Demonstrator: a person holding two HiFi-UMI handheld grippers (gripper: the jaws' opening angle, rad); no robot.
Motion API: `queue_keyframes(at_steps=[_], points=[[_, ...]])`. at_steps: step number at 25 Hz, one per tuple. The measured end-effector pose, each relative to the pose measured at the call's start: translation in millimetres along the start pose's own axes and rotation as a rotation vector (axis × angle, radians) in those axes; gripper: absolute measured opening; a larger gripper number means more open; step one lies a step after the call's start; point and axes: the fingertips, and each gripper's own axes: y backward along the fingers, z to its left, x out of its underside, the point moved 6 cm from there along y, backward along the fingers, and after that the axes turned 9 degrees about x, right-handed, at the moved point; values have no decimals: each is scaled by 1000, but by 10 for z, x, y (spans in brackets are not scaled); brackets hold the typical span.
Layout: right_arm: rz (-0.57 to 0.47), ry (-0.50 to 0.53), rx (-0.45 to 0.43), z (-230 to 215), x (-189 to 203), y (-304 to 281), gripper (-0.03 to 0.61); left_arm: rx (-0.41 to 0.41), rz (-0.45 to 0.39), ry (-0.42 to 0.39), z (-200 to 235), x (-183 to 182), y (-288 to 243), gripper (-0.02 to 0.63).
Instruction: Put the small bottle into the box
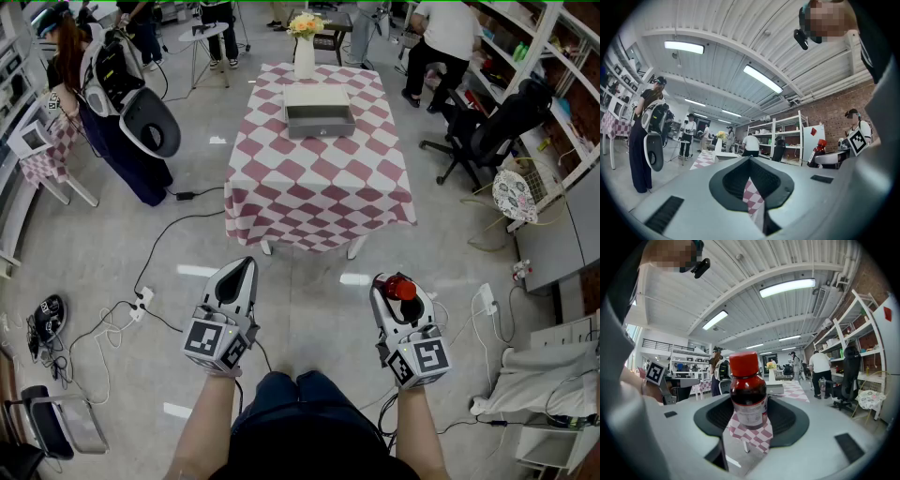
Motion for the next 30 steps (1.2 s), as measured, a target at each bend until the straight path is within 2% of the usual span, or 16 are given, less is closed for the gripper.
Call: queue_keyframes(at_steps=[10, 16, 22, 30], points=[[-19, -19, -66, -190, 41, -30, 229, -37, -22, 9, -104, 205, -131, 11], [-20, -25, -93, -256, -12, -145, 230, -39, -36, 19, -111, 210, -298, 11], [-28, -39, -79, -511, -31, -558, 230, -20, -31, 17, 83, 303, -813, 11], [4, -41, -88, -766, -109, -1549, 230, 14, -10, 35, 641, 319, -1812, 11]])
